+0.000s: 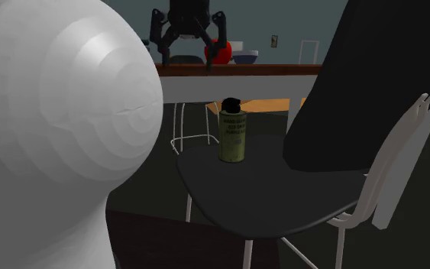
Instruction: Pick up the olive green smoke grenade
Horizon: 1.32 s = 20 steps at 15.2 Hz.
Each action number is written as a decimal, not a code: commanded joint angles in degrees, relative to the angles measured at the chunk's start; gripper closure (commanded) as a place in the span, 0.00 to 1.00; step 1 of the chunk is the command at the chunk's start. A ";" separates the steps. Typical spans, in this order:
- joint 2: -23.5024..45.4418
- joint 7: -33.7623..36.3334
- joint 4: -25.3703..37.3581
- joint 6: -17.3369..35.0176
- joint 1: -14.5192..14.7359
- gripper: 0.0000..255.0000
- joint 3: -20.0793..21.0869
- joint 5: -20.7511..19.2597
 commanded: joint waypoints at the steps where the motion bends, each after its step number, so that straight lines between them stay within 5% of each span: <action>1: 0.89 -3.16 -1.62 3.99 -0.89 0.00 -2.09 -2.04; 8: 7.42 -12.87 -3.69 17.54 -3.04 0.00 -9.22 -6.96; 17: 9.81 -13.12 -8.02 24.23 -3.10 0.00 -10.13 -7.34; 18: 9.79 -13.13 -7.97 24.17 -3.11 1.00 -10.13 -7.34; 20: 9.80 -13.13 -7.98 24.20 -3.10 1.00 -10.13 -7.34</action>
